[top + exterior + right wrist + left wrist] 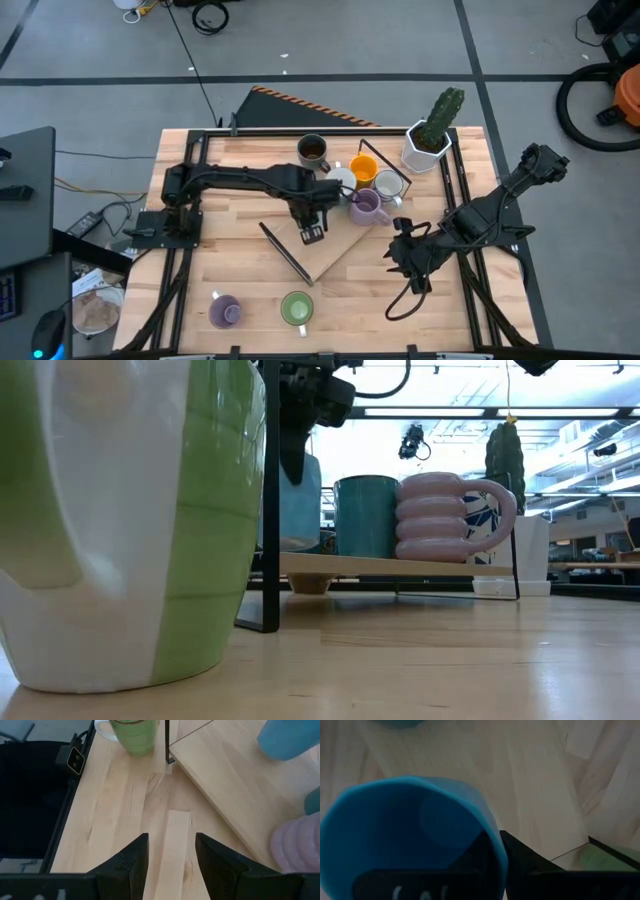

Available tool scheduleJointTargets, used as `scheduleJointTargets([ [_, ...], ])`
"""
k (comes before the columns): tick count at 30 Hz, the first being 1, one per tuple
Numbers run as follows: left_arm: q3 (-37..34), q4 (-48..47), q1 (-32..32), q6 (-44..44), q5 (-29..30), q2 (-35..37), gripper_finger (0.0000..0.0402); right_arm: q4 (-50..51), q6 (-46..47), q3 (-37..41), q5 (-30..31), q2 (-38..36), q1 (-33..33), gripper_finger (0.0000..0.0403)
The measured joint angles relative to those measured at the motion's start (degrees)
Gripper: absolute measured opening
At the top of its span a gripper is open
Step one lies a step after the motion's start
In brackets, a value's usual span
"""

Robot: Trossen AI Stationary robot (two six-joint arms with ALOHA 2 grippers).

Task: Place coffee mugs
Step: Put the blue mug on the shelf

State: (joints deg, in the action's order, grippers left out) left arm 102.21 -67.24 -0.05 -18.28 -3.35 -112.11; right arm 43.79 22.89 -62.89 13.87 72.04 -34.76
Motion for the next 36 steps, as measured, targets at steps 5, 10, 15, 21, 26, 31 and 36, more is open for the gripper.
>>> scheduleJointTargets([
  [5,0.00,1.93,-0.26,-0.81,0.29,-0.15,0.0034,-0.07,-0.08,0.00,0.02,0.01,0.00,0.0168],
  [10,0.00,4.50,-0.42,-1.39,0.81,-0.38,0.0034,-0.20,0.08,0.00,0.02,0.01,0.00,0.0168],
  [15,-0.11,4.71,-0.57,-0.77,0.65,-1.39,0.0034,-0.37,-0.41,0.00,0.02,0.01,-0.15,0.0168],
  [21,-0.11,6.10,-0.55,-0.55,0.77,-1.51,0.0034,-0.71,-0.03,0.00,0.02,0.00,0.07,0.0168],
  [26,-0.10,5.91,-0.55,-0.56,0.74,-1.51,0.0034,-0.90,0.10,0.00,0.00,-0.01,0.07,0.0168],
  [31,-0.09,5.97,-0.59,-0.50,0.66,-1.51,0.0034,-0.86,0.06,0.00,0.00,0.01,0.07,0.0168],
  [36,-0.09,6.17,-0.55,-0.39,0.74,-1.51,0.0034,-0.87,0.05,0.00,0.00,0.01,0.07,0.0168],
])
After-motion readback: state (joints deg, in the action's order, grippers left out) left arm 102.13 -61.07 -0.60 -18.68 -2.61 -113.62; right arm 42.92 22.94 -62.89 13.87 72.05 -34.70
